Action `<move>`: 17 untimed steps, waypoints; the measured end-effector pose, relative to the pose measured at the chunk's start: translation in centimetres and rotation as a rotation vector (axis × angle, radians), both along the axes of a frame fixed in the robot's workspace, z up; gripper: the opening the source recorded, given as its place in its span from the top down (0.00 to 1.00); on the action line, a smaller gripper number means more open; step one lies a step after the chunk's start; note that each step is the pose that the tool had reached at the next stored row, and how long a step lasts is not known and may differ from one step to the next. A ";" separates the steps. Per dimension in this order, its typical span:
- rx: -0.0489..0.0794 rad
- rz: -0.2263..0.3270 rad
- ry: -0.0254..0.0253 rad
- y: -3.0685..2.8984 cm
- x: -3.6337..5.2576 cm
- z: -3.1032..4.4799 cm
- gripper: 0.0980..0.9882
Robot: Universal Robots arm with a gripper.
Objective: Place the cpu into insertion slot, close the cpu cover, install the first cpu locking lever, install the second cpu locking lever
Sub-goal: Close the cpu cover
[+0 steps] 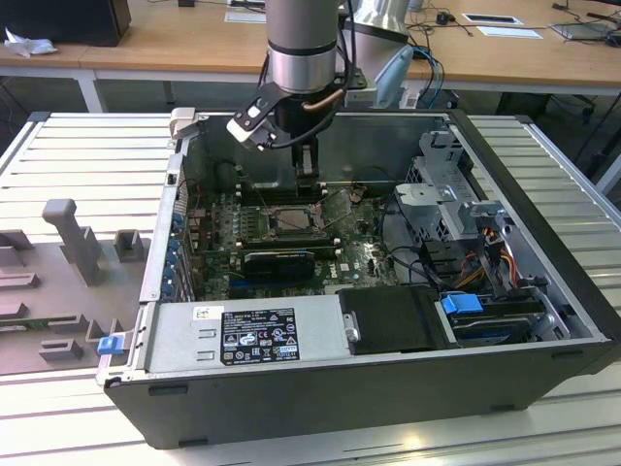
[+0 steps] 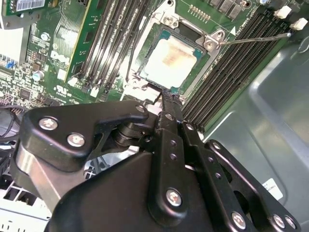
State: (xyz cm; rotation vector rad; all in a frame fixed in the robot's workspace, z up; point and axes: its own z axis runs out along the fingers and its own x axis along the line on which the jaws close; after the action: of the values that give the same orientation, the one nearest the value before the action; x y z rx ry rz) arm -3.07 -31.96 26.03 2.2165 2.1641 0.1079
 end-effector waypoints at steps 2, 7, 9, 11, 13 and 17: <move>0.000 0.000 0.0000 0.03 0.03 0.06 0.99; 0.000 0.000 0.0000 0.05 0.23 0.16 0.99; 0.000 0.000 0.0001 0.04 0.57 0.18 0.99; 0.000 0.000 0.0004 0.05 1.24 0.18 0.99; 0.000 0.000 0.0005 0.05 2.03 0.18 0.99; 0.000 0.000 0.0005 0.05 3.33 0.18 0.99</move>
State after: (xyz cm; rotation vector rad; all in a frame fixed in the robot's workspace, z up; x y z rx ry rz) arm 0.26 -31.91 26.21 2.2169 2.1643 0.1073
